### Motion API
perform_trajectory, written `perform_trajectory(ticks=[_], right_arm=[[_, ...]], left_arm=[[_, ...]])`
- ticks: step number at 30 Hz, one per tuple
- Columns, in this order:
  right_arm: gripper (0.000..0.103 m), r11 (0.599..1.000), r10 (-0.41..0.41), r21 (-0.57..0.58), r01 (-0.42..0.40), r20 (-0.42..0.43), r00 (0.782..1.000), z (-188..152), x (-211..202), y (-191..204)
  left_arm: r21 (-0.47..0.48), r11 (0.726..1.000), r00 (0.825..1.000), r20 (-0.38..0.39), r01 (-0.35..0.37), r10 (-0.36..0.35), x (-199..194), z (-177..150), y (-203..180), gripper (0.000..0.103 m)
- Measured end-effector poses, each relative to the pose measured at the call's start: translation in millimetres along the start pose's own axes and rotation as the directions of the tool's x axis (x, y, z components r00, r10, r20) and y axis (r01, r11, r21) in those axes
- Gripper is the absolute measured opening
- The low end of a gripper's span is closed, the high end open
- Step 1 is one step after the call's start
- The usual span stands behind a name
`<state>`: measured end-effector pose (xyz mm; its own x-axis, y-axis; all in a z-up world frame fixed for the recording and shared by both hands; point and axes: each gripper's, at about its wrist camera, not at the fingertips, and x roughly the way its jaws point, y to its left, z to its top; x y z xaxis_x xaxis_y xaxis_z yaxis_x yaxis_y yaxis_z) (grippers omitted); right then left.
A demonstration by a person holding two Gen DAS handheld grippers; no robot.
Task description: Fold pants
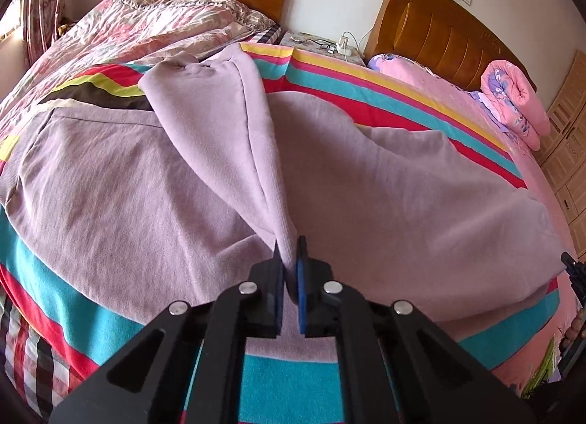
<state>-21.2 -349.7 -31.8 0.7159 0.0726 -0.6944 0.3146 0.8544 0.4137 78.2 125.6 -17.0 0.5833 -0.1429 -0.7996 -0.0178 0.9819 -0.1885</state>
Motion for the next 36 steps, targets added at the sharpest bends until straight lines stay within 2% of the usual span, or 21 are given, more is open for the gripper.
perform_trajectory(ticks=[4, 7, 11, 14, 17, 19, 20, 21, 23, 27, 29, 30, 31, 32, 33, 36], right_arm=[[0.01, 0.997, -0.03, 0.071, 0.037, -0.09, 0.995, -18.6, 22.3, -25.6], [0.009, 0.996, -0.021, 0.087, 0.027, -0.075, 0.997, -20.4, 19.5, -25.0], [0.009, 0.997, -0.02, 0.068, 0.024, -0.061, 0.998, -14.9, 10.7, -20.2], [0.009, 0.995, -0.03, 0.09, 0.037, -0.083, 0.996, -22.6, 17.7, -26.3], [0.009, 0.993, -0.017, 0.119, 0.025, -0.072, 0.997, -24.5, 17.7, -30.2], [0.013, 0.993, -0.011, 0.118, 0.018, -0.063, 0.998, -22.1, 14.6, -27.1], [0.022, 0.992, 0.004, 0.126, 0.005, -0.07, 0.998, -22.0, 14.4, -26.0], [0.026, 0.991, 0.023, 0.136, -0.012, -0.077, 0.997, -23.1, 14.5, -25.3], [0.029, 0.985, 0.069, 0.163, -0.055, -0.084, 0.994, -27.2, 14.2, -22.5], [0.029, 0.98, 0.136, 0.166, -0.111, -0.146, 0.98, -40.5, 23.4, -6.2], [0.029, 0.978, 0.168, 0.155, -0.141, -0.172, 0.971, -45.4, 27.0, 2.3], [0.029, 0.98, 0.168, 0.14, -0.144, -0.178, 0.97, -47.3, 28.2, 7.9], [0.028, 0.984, 0.153, 0.12, -0.134, -0.174, 0.973, -48.9, 28.0, 13.3], [0.021, 0.987, 0.14, 0.101, -0.124, -0.169, 0.976, -49.3, 28.7, 17.1], [0.014, 0.989, 0.129, 0.09, -0.115, -0.165, 0.978, -49.8, 27.9, 19.9], [0.009, 0.992, 0.12, 0.052, -0.114, -0.128, 0.985, -47.0, 12.1, 27.0]], left_arm=[[0.031, 0.998, 0.997, -0.06, -0.054, 0.056, 15.9, -16.4, -1.1, 0.006], [0.067, 0.993, 0.994, -0.05, -0.098, 0.101, 17.9, -19.6, -8.0, 0.006], [0.073, 0.993, 0.995, -0.043, -0.088, 0.091, 10.6, -14.1, -8.2, 0.006], [0.069, 0.994, 0.993, -0.064, -0.09, 0.094, 18.6, -18.1, -6.1, 0.007], [0.077, 0.992, 0.994, -0.051, -0.096, 0.1, 20.2, -19.4, -7.4, 0.008], [0.077, 0.994, 0.996, -0.052, -0.072, 0.076, 19.4, -17.8, -8.3, 0.018], [0.071, 0.996, 0.997, -0.059, -0.047, 0.051, 19.6, -16.8, -8.5, 0.029], [0.066, 0.997, 0.998, -0.06, -0.027, 0.031, 19.6, -15.9, -9.5, 0.036], [0.065, 0.998, 0.998, -0.053, -0.019, 0.022, 20.2, -13.9, -13.2, 0.039], [0.034, 0.999, 0.999, -0.053, 0.006, -0.004, 21.9, -10.4, -12.8, 0.043], [0.032, 0.999, 0.998, -0.055, 0.009, -0.007, 22.0, -10.4, -12.4, 0.042], [0.034, 0.999, 0.998, -0.059, 0.007, -0.005, 23.0, -11.1, -12.3, 0.038], [0.036, 0.999, 0.998, -0.057, -0.005, 0.007, 23.6, -12.0, -12.4, 0.03], [0.045, 0.999, 0.998, -0.049, -0.022, 0.025, 22.9, -12.7, -12.6, 0.014], [0.047, 0.999, 0.999, -0.039, -0.016, 0.018, 19.8, -13.1, -11.5, 0.01], [0.04, 0.999, 1.0, -0.015, 0.007, -0.007, 2.7, -13.4, -8.3, 0.008]])
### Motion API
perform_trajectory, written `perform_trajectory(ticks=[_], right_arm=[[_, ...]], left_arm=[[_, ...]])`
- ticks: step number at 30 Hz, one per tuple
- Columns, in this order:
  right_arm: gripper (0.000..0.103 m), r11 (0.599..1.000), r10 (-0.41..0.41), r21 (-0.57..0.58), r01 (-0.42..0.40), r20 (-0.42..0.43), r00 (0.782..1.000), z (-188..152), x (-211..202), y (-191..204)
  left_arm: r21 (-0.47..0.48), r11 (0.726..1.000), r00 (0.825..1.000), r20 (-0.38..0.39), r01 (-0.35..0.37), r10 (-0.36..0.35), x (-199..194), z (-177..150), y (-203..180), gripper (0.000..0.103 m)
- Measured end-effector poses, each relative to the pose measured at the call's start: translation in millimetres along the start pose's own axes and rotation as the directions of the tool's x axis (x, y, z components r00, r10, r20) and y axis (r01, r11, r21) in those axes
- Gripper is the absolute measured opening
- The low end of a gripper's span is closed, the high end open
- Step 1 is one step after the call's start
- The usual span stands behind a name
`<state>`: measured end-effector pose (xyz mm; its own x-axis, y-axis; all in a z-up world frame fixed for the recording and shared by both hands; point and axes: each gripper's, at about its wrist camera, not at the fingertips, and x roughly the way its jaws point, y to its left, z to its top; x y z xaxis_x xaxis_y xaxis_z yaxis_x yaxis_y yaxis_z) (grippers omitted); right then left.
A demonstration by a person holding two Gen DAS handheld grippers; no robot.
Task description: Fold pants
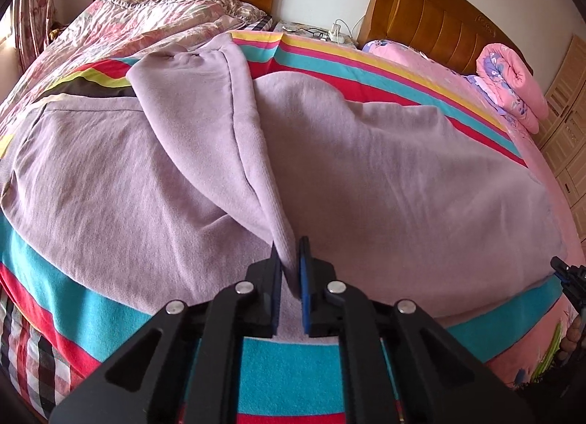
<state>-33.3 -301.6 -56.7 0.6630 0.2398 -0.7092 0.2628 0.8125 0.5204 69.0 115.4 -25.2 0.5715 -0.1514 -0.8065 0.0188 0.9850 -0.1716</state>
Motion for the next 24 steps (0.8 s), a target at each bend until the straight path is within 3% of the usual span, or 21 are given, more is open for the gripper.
perform_trajectory(ticks=[10, 12, 13, 15, 18, 20, 22, 24], right_arm=[[0.008, 0.998, -0.063, -0.001, 0.063, -0.054, 0.997, -2.2, 12.7, -7.5], [0.015, 0.997, -0.073, -0.021, 0.072, -0.062, 0.995, 0.5, 12.0, -5.8], [0.022, 0.996, -0.089, -0.029, 0.087, -0.068, 0.994, 1.7, 9.4, -3.5], [0.061, 0.988, -0.151, -0.04, 0.15, -0.036, 0.988, 6.9, -5.7, 0.6], [0.065, 0.979, -0.175, -0.09, 0.184, 0.101, 0.979, 21.5, -32.2, 20.4], [0.065, 0.972, -0.127, -0.174, 0.155, 0.159, 0.979, 32.7, -34.0, 46.1], [0.065, 0.949, -0.063, -0.297, 0.104, 0.145, 0.987, 38.0, -12.3, 80.7], [0.064, 0.907, -0.042, -0.415, 0.076, 0.09, 0.995, 36.7, 26.0, 116.5]], left_arm=[[0.0, 1.0, 0.997, -0.074, 0.003, -0.003, 11.7, -14.5, 7.3, 0.009], [0.024, 1.0, 0.997, -0.077, -0.002, 0.004, 12.6, -14.3, 6.0, 0.014], [0.035, 0.999, 0.997, -0.078, -0.009, 0.012, 11.2, -13.6, 5.9, 0.019], [0.026, 0.998, 0.997, -0.053, -0.052, 0.053, 0.6, -9.3, 11.5, 0.06], [0.006, 0.998, 0.996, 0.072, -0.062, 0.061, -32.0, 10.5, 18.1, 0.065], [0.05, 0.998, 0.989, 0.148, -0.026, 0.019, -44.5, 33.8, 7.1, 0.066], [0.128, 0.991, 0.984, 0.168, 0.04, -0.062, -39.0, 58.0, -18.7, 0.073], [0.198, 0.975, 0.981, 0.139, 0.103, -0.132, -16.5, 77.3, -51.0, 0.075]])
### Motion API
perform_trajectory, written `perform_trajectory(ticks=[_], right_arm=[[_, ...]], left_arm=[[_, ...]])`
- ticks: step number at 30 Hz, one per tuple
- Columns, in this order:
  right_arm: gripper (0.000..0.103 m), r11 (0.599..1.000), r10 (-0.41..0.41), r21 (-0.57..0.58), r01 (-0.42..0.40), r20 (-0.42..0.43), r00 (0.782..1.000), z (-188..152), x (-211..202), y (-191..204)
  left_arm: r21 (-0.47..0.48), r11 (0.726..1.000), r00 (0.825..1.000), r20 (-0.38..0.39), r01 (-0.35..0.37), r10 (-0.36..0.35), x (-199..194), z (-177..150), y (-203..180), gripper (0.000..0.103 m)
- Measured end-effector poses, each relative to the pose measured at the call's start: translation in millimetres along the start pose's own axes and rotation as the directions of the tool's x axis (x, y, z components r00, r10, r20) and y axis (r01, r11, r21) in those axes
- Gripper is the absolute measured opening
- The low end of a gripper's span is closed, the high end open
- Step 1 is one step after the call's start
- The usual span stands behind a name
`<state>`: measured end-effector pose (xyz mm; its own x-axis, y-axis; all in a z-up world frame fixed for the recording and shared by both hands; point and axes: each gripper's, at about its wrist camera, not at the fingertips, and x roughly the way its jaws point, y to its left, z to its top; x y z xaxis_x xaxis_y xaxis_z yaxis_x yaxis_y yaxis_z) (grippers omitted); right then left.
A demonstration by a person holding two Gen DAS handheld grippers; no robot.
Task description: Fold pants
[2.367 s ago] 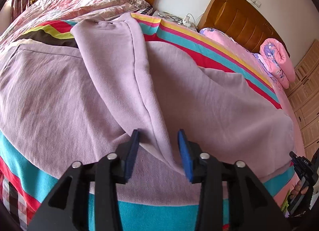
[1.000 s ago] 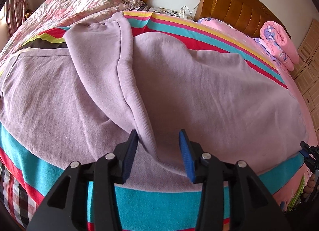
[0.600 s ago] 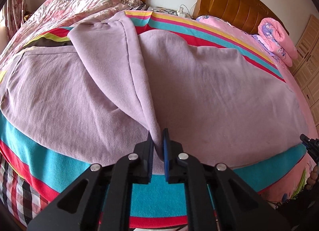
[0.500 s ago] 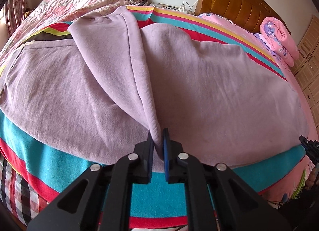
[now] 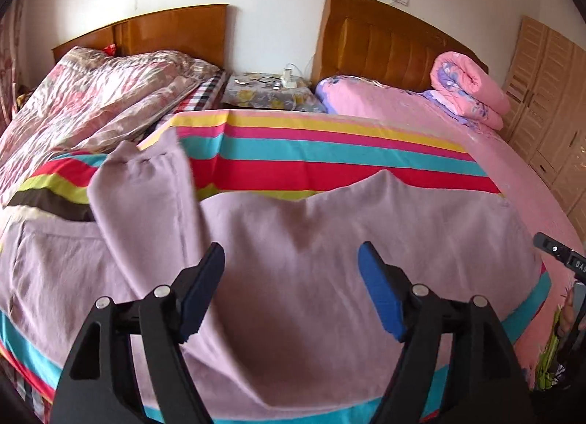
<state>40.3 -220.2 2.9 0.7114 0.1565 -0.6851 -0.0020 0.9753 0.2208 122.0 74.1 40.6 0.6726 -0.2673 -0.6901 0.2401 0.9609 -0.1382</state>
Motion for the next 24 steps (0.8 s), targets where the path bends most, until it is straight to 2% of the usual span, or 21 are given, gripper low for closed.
perform_trajectory(ticks=[1, 3, 5, 7, 8, 9, 10, 12, 15, 16, 18, 20, 21, 23, 24], right_arm=[[0.064, 0.998, -0.005, -0.056, 0.003, -0.037, 0.999, 2.3, 20.5, 16.7], [0.064, 0.989, -0.062, -0.14, 0.047, -0.101, 0.993, 2.4, 53.6, 36.1], [0.064, 0.985, -0.089, -0.162, 0.063, -0.156, 0.984, -2.7, 74.4, 35.3], [0.065, 0.97, -0.185, -0.199, 0.143, -0.213, 0.959, -15.8, 88.0, 23.7], [0.068, 0.972, -0.166, -0.196, 0.128, -0.193, 0.967, -22.3, 83.6, 15.8], [0.068, 0.979, -0.143, -0.175, 0.108, -0.202, 0.969, -25.7, 79.1, 6.8], [0.068, 0.983, -0.131, -0.158, 0.098, -0.213, 0.968, -29.1, 73.3, -2.0], [0.067, 0.984, -0.133, -0.15, 0.099, -0.241, 0.961, -35.0, 64.9, -11.3], [0.065, 0.98, -0.167, -0.15, 0.128, -0.29, 0.942, -32.3, 56.4, -13.1], [0.065, 0.977, -0.19, -0.146, 0.154, -0.275, 0.942, -25.8, 52.3, -13.5], [0.067, 0.975, -0.201, -0.129, 0.18, -0.179, 0.963, -6.7, 41.8, -16.5], [0.07, 0.975, -0.211, -0.094, 0.199, -0.131, 0.969, 10.2, 44.7, -28.7], [0.07, 0.972, -0.231, -0.088, 0.22, -0.138, 0.963, 14.2, 52.8, -38.5], [0.07, 0.942, -0.334, -0.102, 0.32, -0.198, 0.921, 10.9, 72.9, -60.3], [0.071, 0.948, -0.318, -0.09, 0.305, -0.225, 0.921, 4.3, 78.5, -70.3]], left_arm=[[0.026, 1.0, 1.0, -0.017, 0.012, -0.011, 17.3, 6.3, -12.9, 0.075], [0.068, 0.997, 0.994, -0.106, 0.037, -0.029, 57.2, 9.9, -34.9, 0.075], [0.081, 0.996, 0.979, -0.199, 0.047, -0.03, 91.6, -0.2, -47.8, 0.075], [0.113, 0.993, 0.964, -0.266, 0.019, 0.012, 115.9, -15.4, -51.0, 0.075], [0.14, 0.99, 0.969, -0.246, 0.008, 0.027, 117.8, -21.3, -52.3, 0.078], [0.163, 0.987, 0.97, -0.239, 0.007, 0.033, 118.4, -24.2, -54.9, 0.083], [0.171, 0.985, 0.971, -0.235, 0.008, 0.033, 119.9, -26.9, -54.7, 0.084], [0.168, 0.986, 0.972, -0.235, 0.02, 0.02, 123.4, -28.1, -55.0, 0.091], [0.188, 0.982, 0.972, -0.234, 0.009, 0.036, 128.6, -29.5, -60.1, 0.098], [0.188, 0.982, 0.971, -0.235, 0.007, 0.038, 128.8, -28.6, -59.5, 0.098], [0.182, 0.983, 0.971, -0.235, 0.016, 0.028, 130.0, -27.6, -58.8, 0.1], [0.185, 0.983, 0.972, -0.233, 0.017, 0.027, 130.8, -28.2, -59.0, 0.101], [0.188, 0.982, 0.972, -0.232, 0.014, 0.03, 130.2, -28.5, -59.8, 0.101], [0.186, 0.982, 0.973, -0.228, 0.015, 0.029, 129.0, -29.1, -60.0, 0.101], [0.184, 0.983, 0.974, -0.225, 0.018, 0.024, 128.2, -29.8, -60.1, 0.101]])
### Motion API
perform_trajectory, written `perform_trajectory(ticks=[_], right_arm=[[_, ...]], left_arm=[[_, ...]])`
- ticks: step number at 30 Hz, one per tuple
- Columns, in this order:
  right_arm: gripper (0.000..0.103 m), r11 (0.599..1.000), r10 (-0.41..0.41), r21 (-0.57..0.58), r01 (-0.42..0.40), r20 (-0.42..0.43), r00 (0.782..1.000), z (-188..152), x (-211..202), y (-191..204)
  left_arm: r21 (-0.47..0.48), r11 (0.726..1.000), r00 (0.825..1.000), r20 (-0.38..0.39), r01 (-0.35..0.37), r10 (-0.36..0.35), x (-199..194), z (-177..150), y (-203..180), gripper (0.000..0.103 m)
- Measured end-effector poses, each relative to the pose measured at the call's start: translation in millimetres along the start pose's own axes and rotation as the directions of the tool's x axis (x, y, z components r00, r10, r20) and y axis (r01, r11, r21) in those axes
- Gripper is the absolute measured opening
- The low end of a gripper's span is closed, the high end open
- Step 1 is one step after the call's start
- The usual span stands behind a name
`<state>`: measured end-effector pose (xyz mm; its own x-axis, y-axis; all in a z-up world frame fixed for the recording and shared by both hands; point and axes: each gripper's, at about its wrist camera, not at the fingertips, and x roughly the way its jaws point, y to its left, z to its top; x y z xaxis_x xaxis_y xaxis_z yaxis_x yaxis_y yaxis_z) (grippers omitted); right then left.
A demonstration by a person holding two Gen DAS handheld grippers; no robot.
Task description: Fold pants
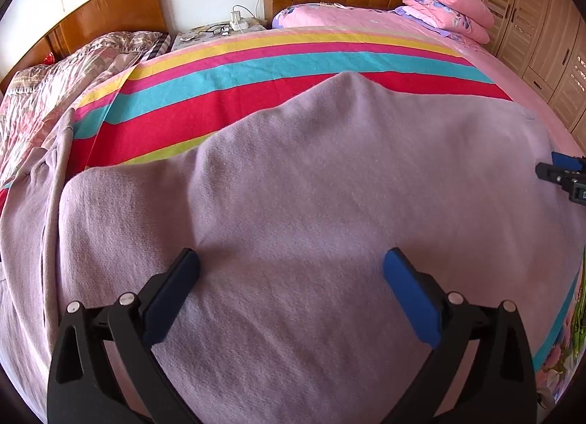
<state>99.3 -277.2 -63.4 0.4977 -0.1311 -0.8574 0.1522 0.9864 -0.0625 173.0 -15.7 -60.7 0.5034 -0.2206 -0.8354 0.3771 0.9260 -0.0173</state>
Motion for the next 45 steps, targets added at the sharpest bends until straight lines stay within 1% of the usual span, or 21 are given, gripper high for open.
perform_trajectory(ticks=[2, 7, 9, 12, 14, 16, 18, 22, 25, 27, 29, 31, 32, 37, 38, 39, 40, 41, 42, 43, 45], right_arm=[[0.071, 0.997, 0.073, 0.033, -0.074, 0.03, 0.997, -10.1, -0.3, -11.7], [0.071, 1.0, -0.003, 0.014, 0.003, -0.015, 1.0, -15.2, -12.5, -5.7], [0.071, 0.999, -0.048, 0.018, 0.048, 0.007, 0.999, -10.2, -24.9, 5.3], [0.071, 0.997, 0.08, -0.031, -0.077, 0.126, 0.989, 10.6, -50.9, 41.1], [0.071, 0.967, 0.235, -0.135, -0.214, 0.16, 0.959, 27.2, -59.7, 81.4], [0.071, 0.906, 0.36, -0.291, -0.309, 0.141, 0.922, 41.9, -61.9, 140.6], [0.071, 0.806, 0.469, -0.464, -0.367, 0.121, 0.875, 53.0, -65.9, 209.6], [0.07, 0.511, 0.68, -0.695, -0.506, -0.033, 0.732, 70.8, -70.4, 353.5], [0.065, 0.303, 0.73, -0.755, -0.582, -0.209, 0.651, 75.0, -67.5, 462.9], [0.061, 0.221, 0.726, -0.773, -0.595, -0.277, 0.63, 76.6, -63.5, 530.0], [0.058, 0.169, 0.713, -0.775, -0.608, -0.33, 0.618, 73.4, -59.1, 589.5], [0.056, 0.154, 0.699, -0.774, -0.615, -0.355, 0.621, 73.9, -52.9, 639.8], [0.054, 0.147, 0.692, -0.774, -0.616, -0.364, 0.623, 73.5, -49.5, 660.2], [0.043, 0.14, 0.639, -0.759, -0.636, -0.422, 0.643, 67.1, -21.4, 709.6], [0.031, 0.126, 0.642, -0.757, -0.641, -0.431, 0.634, 64.2, -22.1, 710.7], [0.019, 0.106, 0.651, -0.756, -0.646, -0.438, 0.62, 61.1, -25.0, 710.9], [0.016, 0.106, 0.657, -0.78, -0.617, -0.41, 0.632, 57.3, -30.0, 709.6], [0.012, 0.102, 0.661, -0.801, -0.59, -0.388, 0.642, 53.9, -35.0, 709.2], [0.011, 0.107, 0.666, -0.811, -0.575, -0.371, 0.647, 52.9, -39.0, 710.2], [0.011, 0.124, 0.672, -0.811, -0.572, -0.356, 0.649, 56.8, -41.0, 713.5], [0.01, 0.145, 0.681, -0.806, -0.574, -0.34, 0.649, 60.7, -44.8, 719.9]], left_arm=[[-0.003, 1.0, 1.0, 0.006, 0.002, -0.002, -1.8, -1.9, 0.9, 0.101], [-0.005, 1.0, 1.0, 0.009, -0.005, 0.005, -3.1, -1.1, 0.7, 0.101], [-0.034, 0.999, 1.0, 0.027, -0.007, 0.008, -13.4, -1.2, 6.9, 0.101], [-0.102, 0.994, 0.989, 0.147, 0.024, -0.009, -56.5, -4.1, 33.8, 0.101], [-0.186, 0.983, 0.975, 0.22, 0.001, 0.041, -86.5, -12.8, 67.5, 0.101], [-0.289, 0.955, 0.96, 0.239, -0.074, 0.147, -111.2, -30.2, 110.2, 0.101], [-0.422, 0.891, 0.939, 0.206, -0.168, 0.275, -132.1, -57.7, 160.2, 0.101], [-0.641, 0.699, 0.884, 0.068, -0.316, 0.462, -169.8, -124.3, 261.2, 0.101], [-0.721, 0.57, 0.84, -0.029, -0.393, 0.542, -191.6, -165.3, 318.3, 0.1], [-0.753, 0.508, 0.823, -0.077, -0.418, 0.563, -199.7, -186.6, 350.9, 0.099], [-0.79, 0.469, 0.834, -0.095, -0.395, 0.543, -200.4, -202.2, 377.1, 0.093], [-0.82, 0.462, 0.864, -0.074, -0.336, 0.497, -197.6, -212.1, 393.7, 0.088], [-0.824, 0.464, 0.871, -0.07, -0.325, 0.486, -193.9, -212.5, 398.3, 0.085], [-0.787, 0.492, 0.86, -0.095, -0.373, 0.501, -171.4, -207.8, 398.6, 0.084], [-0.785, 0.495, 0.857, -0.086, -0.373, 0.509, -170.5, -208.6, 397.0, 0.075], [-0.78, 0.502, 0.852, -0.074, -0.373, 0.517, -172.8, -209.6, 394.6, 0.055], [-0.778, 0.513, 0.853, -0.056, -0.364, 0.519, -174.4, -208.5, 394.1, 0.04], [-0.78, 0.519, 0.856, -0.042, -0.351, 0.516, -177.0, -206.8, 394.9, 0.016], [-0.785, 0.524, 0.861, -0.025, -0.331, 0.508, -180.9, -205.8, 395.3, 0.012], [-0.79, 0.517, 0.856, -0.018, -0.329, 0.517, -184.1, -204.3, 397.0, 0.011], [-0.79, 0.49, 0.826, -0.037, -0.369, 0.562, -191.1, -202.0, 398.4, 0.005]])
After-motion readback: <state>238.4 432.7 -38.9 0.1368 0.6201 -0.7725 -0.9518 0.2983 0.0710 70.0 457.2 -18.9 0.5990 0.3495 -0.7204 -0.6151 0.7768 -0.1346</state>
